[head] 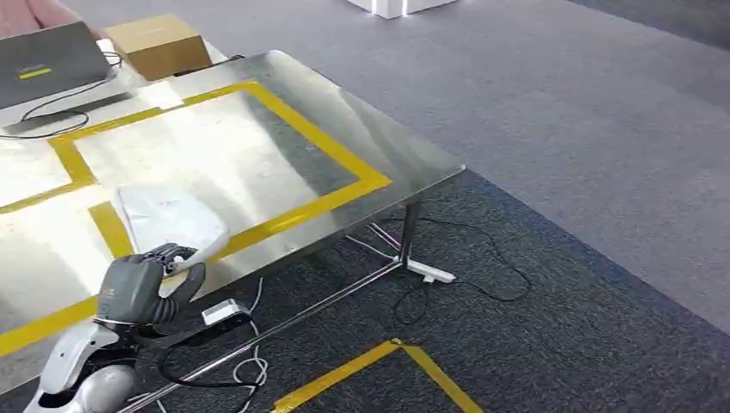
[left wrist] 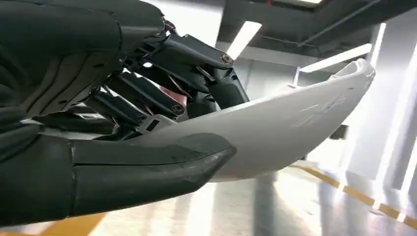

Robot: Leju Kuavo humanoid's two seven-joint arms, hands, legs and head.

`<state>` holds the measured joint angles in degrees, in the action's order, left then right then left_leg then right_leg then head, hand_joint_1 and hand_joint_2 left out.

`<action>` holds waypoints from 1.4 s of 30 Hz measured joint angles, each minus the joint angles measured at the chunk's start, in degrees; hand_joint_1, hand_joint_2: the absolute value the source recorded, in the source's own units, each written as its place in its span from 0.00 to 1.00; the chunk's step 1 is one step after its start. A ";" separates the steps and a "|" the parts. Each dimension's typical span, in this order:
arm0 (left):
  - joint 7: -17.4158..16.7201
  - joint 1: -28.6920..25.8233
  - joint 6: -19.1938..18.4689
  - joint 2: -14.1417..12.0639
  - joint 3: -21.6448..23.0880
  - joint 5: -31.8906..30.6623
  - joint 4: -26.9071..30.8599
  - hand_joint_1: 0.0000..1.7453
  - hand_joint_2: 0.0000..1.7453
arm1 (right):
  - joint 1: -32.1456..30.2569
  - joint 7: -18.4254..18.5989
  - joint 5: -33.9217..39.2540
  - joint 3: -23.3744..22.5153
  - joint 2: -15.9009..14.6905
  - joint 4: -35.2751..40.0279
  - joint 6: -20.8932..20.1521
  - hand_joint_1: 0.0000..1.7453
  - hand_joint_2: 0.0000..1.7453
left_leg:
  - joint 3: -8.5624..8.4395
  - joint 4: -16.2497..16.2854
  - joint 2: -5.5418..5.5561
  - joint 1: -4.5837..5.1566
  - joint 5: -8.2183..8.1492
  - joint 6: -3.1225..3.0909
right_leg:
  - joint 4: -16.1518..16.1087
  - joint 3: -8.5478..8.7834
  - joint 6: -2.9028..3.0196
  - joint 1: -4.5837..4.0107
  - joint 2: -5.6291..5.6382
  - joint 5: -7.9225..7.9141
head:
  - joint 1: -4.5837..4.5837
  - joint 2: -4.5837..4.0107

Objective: Take the parts from the cabinet and place them on the table.

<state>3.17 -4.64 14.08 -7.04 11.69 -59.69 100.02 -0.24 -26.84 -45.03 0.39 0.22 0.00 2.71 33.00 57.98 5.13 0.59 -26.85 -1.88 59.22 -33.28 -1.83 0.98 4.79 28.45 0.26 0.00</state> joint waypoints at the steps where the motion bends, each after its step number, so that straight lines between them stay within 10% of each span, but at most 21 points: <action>1: -0.07 0.13 0.00 -0.02 0.00 -0.11 -0.07 1.00 1.00 | 0.03 -0.02 -0.04 -0.18 0.00 -0.02 0.00 0.00 0.00 | 0.36 0.38 0.80 -0.05 -0.11 0.32 | -1.54 1.14 -0.06 0.19 -0.26 0.31 | 0.02 0.00; 5: -0.24 -0.16 0.02 -0.28 -0.04 -0.33 -0.35 1.00 1.00 | 0.31 0.07 -1.01 -0.48 0.15 0.00 -0.07 0.00 0.00 | 0.65 0.23 2.21 -0.47 -0.04 1.53 | -2.01 1.60 0.93 0.35 -2.69 -0.09 | -0.07 0.00; 7: -0.24 0.20 0.11 -0.46 -0.07 -0.50 -0.50 1.00 1.00 | 0.07 -0.04 -1.40 -0.85 0.11 0.00 0.02 0.00 0.00 | 2.87 5.17 -3.00 -0.32 -3.16 2.41 | -2.33 2.10 1.56 0.14 -4.04 0.06 | 0.92 0.00; 10: -0.35 0.10 0.09 -0.55 -0.07 -0.50 -0.98 1.00 1.00 | -0.05 0.04 -1.62 -1.14 0.13 -0.02 -0.04 0.00 0.00 | 8.84 16.92 -4.43 -0.82 -7.51 3.15 | -2.29 2.31 1.75 0.07 -6.33 0.50 | 0.87 0.00; 13: -0.35 -0.01 0.09 -0.63 -0.09 -0.52 -1.38 1.00 1.00 | 0.03 0.09 -1.75 -1.25 0.13 -0.02 -0.07 0.00 0.00 | 5.54 9.87 -5.08 -1.07 -1.84 3.24 | -2.29 3.00 1.47 0.07 -8.45 1.03 | 0.89 0.00; 15: -0.37 0.12 0.09 -0.66 -0.09 -0.85 -1.40 1.00 1.00 | 0.07 0.07 -1.90 -1.31 0.17 -0.02 -0.07 0.00 0.00 | 0.93 0.95 -9.68 -0.62 1.22 2.67 | -2.32 3.75 0.98 -0.05 -9.65 1.51 | 0.85 0.00; 16: -0.42 0.39 0.04 -0.61 -0.04 -0.96 -1.46 1.00 1.00 | 0.08 0.07 -2.10 -1.42 0.17 -0.02 -0.09 0.00 0.00 | 0.50 -0.19 -10.25 0.12 0.53 2.29 | -2.06 3.73 0.49 -0.54 -10.17 1.89 | 1.02 0.00; 20: -0.52 0.25 0.04 -0.74 -0.07 -1.18 -1.68 1.00 1.00 | 0.52 0.02 -2.91 -2.07 0.17 0.06 -0.07 0.00 0.00 | 0.58 -0.41 -7.48 -0.19 0.65 0.76 | -2.49 4.59 -0.75 -0.50 -12.58 2.61 | 0.96 0.00; 22: -0.52 0.59 0.02 -0.61 0.02 -1.29 -1.79 1.00 1.00 | 0.36 -0.02 -3.21 -2.40 0.17 0.05 -0.07 0.00 0.00 | 0.49 -0.56 -6.26 -0.54 0.72 0.04 | 1.90 2.48 -1.00 -0.21 -6.77 5.31 | 0.33 0.00; 24: -0.59 0.63 0.00 -0.61 0.07 -1.33 -1.92 1.00 1.00 | 0.28 0.00 -3.63 -2.78 0.17 0.04 0.00 0.00 0.00 | 0.52 -0.55 -4.92 -0.49 0.64 -0.29 | 11.42 -2.56 -1.08 -0.19 -5.19 9.30 | 0.20 0.00; 26: -0.61 0.59 0.00 -0.61 0.09 -1.35 -2.16 1.00 1.00 | 0.03 0.02 -4.00 -3.12 0.17 0.04 -0.07 0.00 0.00 | 0.43 -0.51 -3.31 -0.39 0.57 -0.38 | 15.91 -5.71 -1.12 -0.22 -4.97 9.57 | 0.24 0.00; 29: -0.66 0.57 0.00 -0.59 0.13 -1.35 -2.34 1.00 1.00 | 0.06 0.02 -4.11 -3.39 0.17 0.04 -0.04 0.00 0.00 | -0.02 -0.44 -0.72 -0.42 0.42 -0.15 | 4.61 -1.60 -0.60 -0.19 -3.94 1.45 | 0.17 0.00; 31: -0.70 0.66 0.02 -0.59 0.15 -1.35 -2.36 1.00 1.00 | 0.09 0.00 -4.35 -3.61 0.17 0.02 -0.02 0.00 0.00 | 0.14 -0.21 0.38 -0.21 0.21 0.40 | -1.01 0.74 -0.18 0.26 0.31 0.48 | 0.24 0.00; 35: -0.76 0.60 0.04 -0.70 0.20 -1.57 -2.40 1.00 1.00 | 0.26 -0.04 -5.18 -4.00 0.17 0.02 0.02 0.00 0.00 | 0.75 -0.33 2.95 -0.81 0.57 2.06 | -2.02 1.91 0.88 0.01 -1.92 0.43 | 0.24 0.00; 38: -0.55 1.03 0.07 -0.77 0.52 -2.10 -2.45 1.00 1.00 | 0.06 -0.09 -5.62 -4.46 0.15 0.02 0.09 0.00 0.00 | 3.77 6.39 -3.38 -0.71 -3.61 2.86 | -2.51 2.56 1.76 0.03 -3.97 0.51 | 0.90 0.00; 40: -0.18 1.00 -0.06 -0.74 0.85 -2.45 -2.71 1.00 1.00 | 0.05 -0.24 -5.95 -4.61 0.15 0.00 -0.15 0.00 0.00 | 8.15 15.19 -4.43 -1.00 -7.12 3.26 | -2.47 2.65 1.93 -0.02 -5.08 0.80 | 0.87 0.00; 42: 0.04 0.97 -0.33 -0.77 1.44 -2.86 -3.06 1.00 1.00 | 0.06 -0.30 -6.07 -4.68 0.15 0.00 -0.26 0.00 0.00 | 8.57 15.83 -4.57 -1.25 -5.61 3.39 | -2.46 2.87 1.80 -0.02 -5.90 1.00 | 0.87 0.00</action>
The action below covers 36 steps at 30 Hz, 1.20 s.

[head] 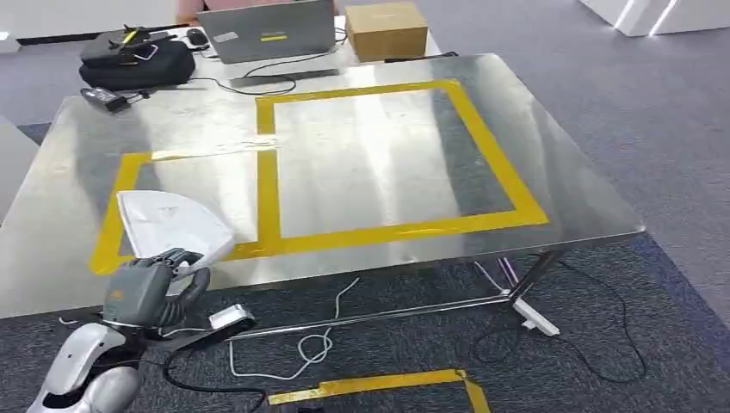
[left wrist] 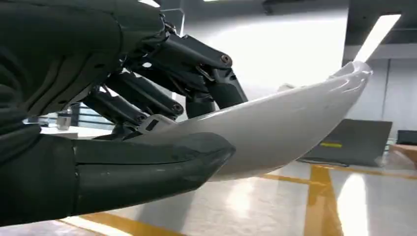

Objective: Take the parts from the cabinet and place them on the table.

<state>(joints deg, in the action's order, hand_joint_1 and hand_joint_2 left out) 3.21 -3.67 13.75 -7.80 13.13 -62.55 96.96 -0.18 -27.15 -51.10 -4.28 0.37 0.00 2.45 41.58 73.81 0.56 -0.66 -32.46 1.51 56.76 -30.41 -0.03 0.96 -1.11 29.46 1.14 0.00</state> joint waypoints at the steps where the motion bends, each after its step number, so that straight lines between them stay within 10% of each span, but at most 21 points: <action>1: 0.07 0.02 -0.09 0.00 0.29 -0.27 -0.09 1.00 1.00 | 0.08 -0.11 -0.13 -0.02 0.00 0.00 -0.07 0.00 0.00 | -1.56 -3.21 -0.07 -0.01 2.33 -0.07 | 0.00 0.21 -0.10 0.00 -0.15 0.14 | 0.04 0.00; 3: 0.11 0.07 -0.18 0.02 0.77 -0.48 -0.15 1.00 1.00 | 0.23 -0.31 -0.33 -0.29 0.00 0.00 -0.11 0.00 0.00 | -6.67 -13.15 -0.41 0.08 7.44 -0.67 | -0.01 0.88 -0.41 0.00 -0.33 0.50 | 0.04 0.00; 5: 0.11 0.49 -0.26 0.04 1.40 -0.74 -0.22 1.00 1.00 | 0.35 -0.39 -0.66 -0.39 0.00 0.00 -0.17 0.00 0.00 | -8.03 -16.26 -0.92 0.57 6.29 -1.39 | 0.25 0.48 -0.99 -0.37 -0.36 0.74 | 0.07 0.00; 8: 0.09 0.61 -0.33 0.02 2.34 -1.05 -0.28 1.00 1.00 | 0.30 -0.35 -1.31 -0.57 -0.02 0.00 -0.24 0.00 0.00 | -7.97 -16.35 -0.82 0.51 6.40 -0.92 | 0.13 0.54 -0.55 -0.42 -0.49 0.78 | -0.15 0.00; 12: 0.09 0.83 -0.33 0.00 2.84 -1.12 -0.28 1.00 1.00 | 0.50 -0.37 -1.51 -0.79 -0.02 0.00 -0.24 0.00 0.00 | -8.37 -16.85 -0.68 0.68 6.17 -2.82 | -1.18 1.54 -2.80 -0.20 -0.75 0.63 | -0.07 0.00; 16: 0.09 1.09 -0.35 0.15 3.41 -1.20 -0.33 1.00 1.00 | 0.42 -0.35 -1.58 -0.83 -0.02 0.02 -0.24 0.00 0.00 | -8.96 -17.48 -0.49 0.44 6.37 -3.65 | 12.41 -5.64 -3.09 -0.01 0.91 7.18 | -0.52 0.00; 18: 0.07 1.11 -0.35 0.17 3.48 -1.20 -0.46 1.00 1.00 | 0.21 -0.35 -1.58 -0.83 -0.02 0.02 -0.24 0.00 0.00 | -9.02 -17.45 -0.17 0.52 6.33 -3.66 | 17.74 -9.07 -3.21 -0.02 0.94 7.81 | -0.57 0.00; 22: 0.07 1.16 -0.37 0.15 3.96 -1.20 -0.55 1.00 1.00 | 0.19 -0.35 -2.01 -0.94 -0.02 0.02 -0.28 0.00 0.00 | -9.46 -17.09 1.16 0.43 5.87 -2.95 | 1.71 -2.31 -2.92 0.34 2.11 -1.77 | -0.59 0.00; 23: 0.07 1.25 -0.37 0.15 4.02 -1.20 -0.55 1.00 1.00 | 0.22 -0.35 -2.08 -1.05 -0.02 0.00 -0.35 0.00 0.00 | -9.09 -16.87 1.30 0.84 5.65 -2.45 | 0.32 -0.80 -2.87 0.37 3.91 -0.58 | -0.55 0.00; 27: 0.04 1.63 -0.37 0.15 4.46 -1.23 -0.61 1.00 1.00 | 0.20 -0.35 -2.47 -1.36 -0.02 0.00 -0.52 0.00 0.00 | -8.94 -16.78 2.64 0.43 6.02 -1.24 | 0.13 -1.01 -1.42 0.19 2.20 -0.93 | -0.52 0.00; 29: 0.04 1.78 -0.37 0.17 4.61 -1.23 -0.61 1.00 1.00 | 0.19 -0.35 -2.34 -1.44 -0.13 0.00 -0.52 0.00 0.00 | -8.35 -14.96 0.90 0.42 4.49 -0.83 | 0.07 -0.98 -1.13 -0.04 1.69 -0.72 | -0.02 -0.02; 30: 0.04 1.89 -0.39 0.15 4.68 -1.23 -0.61 1.00 1.00 | 0.36 -0.39 -2.34 -1.49 -0.13 0.00 -0.65 0.00 0.00 | -9.02 -16.21 0.91 0.37 6.44 -3.33 | 0.35 -0.84 -1.32 -0.11 1.66 -0.55 | 0.00 0.00; 31: 0.04 2.00 -0.42 0.13 4.70 -1.23 -0.68 1.00 1.00 | 0.51 -0.39 -2.32 -1.58 -0.05 0.00 -0.72 0.00 0.00 | -9.06 -16.24 0.78 0.40 5.12 -4.53 | 0.45 -0.86 -1.31 -0.28 1.49 -0.51 | -0.02 0.00; 36: 0.04 1.97 -0.46 0.13 4.98 -1.20 -0.70 1.00 1.00 | 0.55 -0.44 -2.36 -1.97 -0.04 0.00 -0.79 0.00 0.00 | -9.02 -16.67 0.82 0.26 6.13 -3.17 | 0.56 -0.94 -1.11 -0.42 1.21 -0.45 | 0.02 0.00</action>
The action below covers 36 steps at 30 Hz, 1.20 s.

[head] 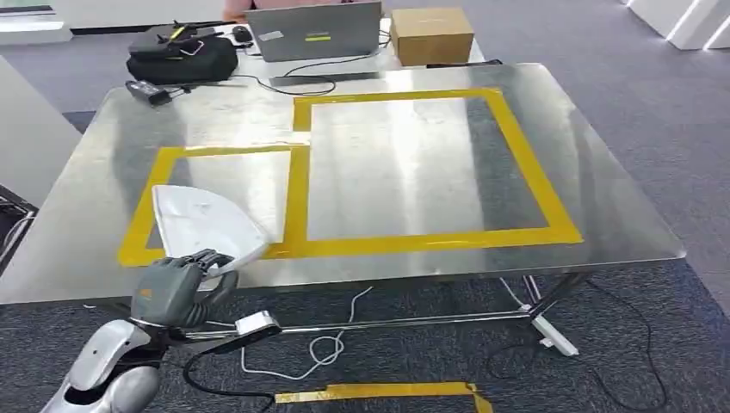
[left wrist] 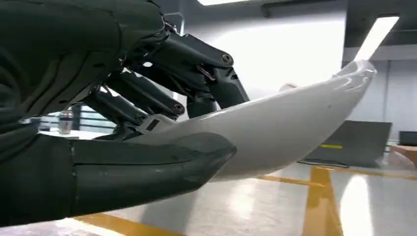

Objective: Take the parts from the cabinet and place them on the table.

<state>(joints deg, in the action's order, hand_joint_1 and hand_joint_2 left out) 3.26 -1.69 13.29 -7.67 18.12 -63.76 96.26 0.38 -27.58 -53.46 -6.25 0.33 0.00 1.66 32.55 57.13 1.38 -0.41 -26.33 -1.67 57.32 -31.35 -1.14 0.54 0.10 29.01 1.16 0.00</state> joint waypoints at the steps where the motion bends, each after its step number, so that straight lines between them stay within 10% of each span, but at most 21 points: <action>1: 0.11 0.03 -0.18 0.00 0.09 0.13 0.00 1.00 1.00 | -0.01 0.00 -0.22 -0.15 0.00 0.00 -0.09 0.00 0.00 | -0.01 -0.03 0.00 -0.05 0.00 0.42 | 0.04 -0.01 0.03 -0.03 0.00 0.01 | 0.00 0.00; 4: 0.90 0.28 -0.77 0.00 0.61 0.17 -0.18 1.00 1.00 | 0.00 -0.02 -0.68 -0.39 -0.02 0.00 -0.31 0.00 0.00 | 0.00 -0.14 0.00 -0.20 -0.08 2.05 | 0.14 -0.09 0.07 -0.06 -0.04 0.04 | -0.02 0.00; 36: -1.55 13.48 -5.92 2.01 11.52 -6.36 -18.71 1.00 1.00 | -0.41 1.75 -3.56 -3.08 0.37 4.66 -6.99 0.00 0.00 | 0.04 -0.09 0.00 0.10 -0.21 1.94 | -0.28 0.13 -0.15 0.23 -0.09 -0.06 | -0.04 0.00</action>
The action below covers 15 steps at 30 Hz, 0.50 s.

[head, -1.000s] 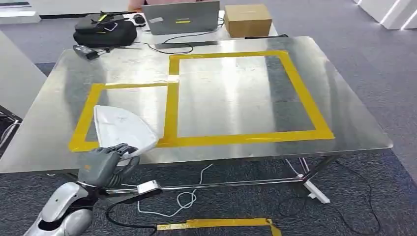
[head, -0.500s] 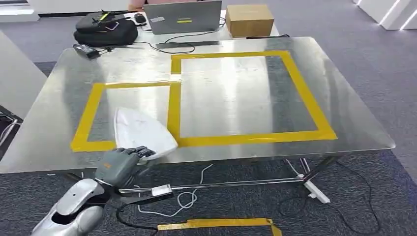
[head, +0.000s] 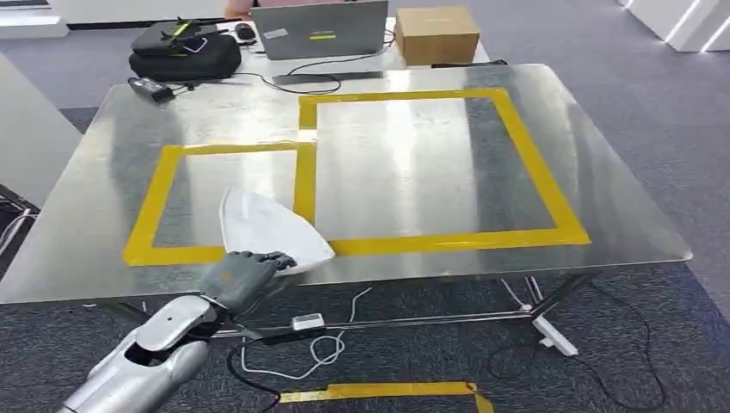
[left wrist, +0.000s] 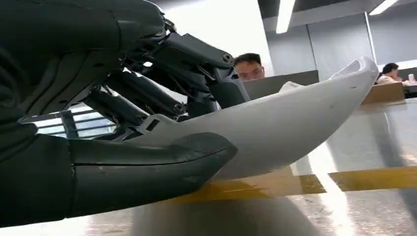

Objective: Take the parts from the cabinet and place them on the table.

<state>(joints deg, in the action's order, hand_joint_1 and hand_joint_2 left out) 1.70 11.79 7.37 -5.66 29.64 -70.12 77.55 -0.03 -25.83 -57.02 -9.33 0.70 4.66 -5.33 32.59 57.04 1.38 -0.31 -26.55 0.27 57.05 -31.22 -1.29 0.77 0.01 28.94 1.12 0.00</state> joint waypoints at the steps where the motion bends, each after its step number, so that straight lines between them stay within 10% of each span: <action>1: -0.04 0.17 0.00 0.02 0.07 0.00 -0.26 1.00 1.00 | 0.00 0.00 0.00 -0.04 0.00 0.07 -0.02 0.00 0.00 | 0.00 0.00 0.00 0.00 -0.01 -0.01 | 0.00 0.00 0.00 0.00 0.00 0.00 | 0.00 0.00; 15: -4.87 4.11 -2.32 1.01 0.24 -0.42 -1.79 1.00 1.00 | -0.16 0.55 -1.16 -0.57 0.63 0.68 -0.79 0.00 0.00 | 0.00 0.01 0.00 0.00 -0.01 -0.04 | 0.00 0.00 -0.03 0.00 0.01 -0.02 | 0.00 0.00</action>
<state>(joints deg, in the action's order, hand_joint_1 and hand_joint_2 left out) -3.17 15.90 5.05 -4.66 29.88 -70.53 75.76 -0.19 -25.29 -58.18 -9.90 1.33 5.33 -6.12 32.59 57.05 1.38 -0.31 -26.56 0.24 57.05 -31.22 -1.32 0.77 0.02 28.92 1.11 0.00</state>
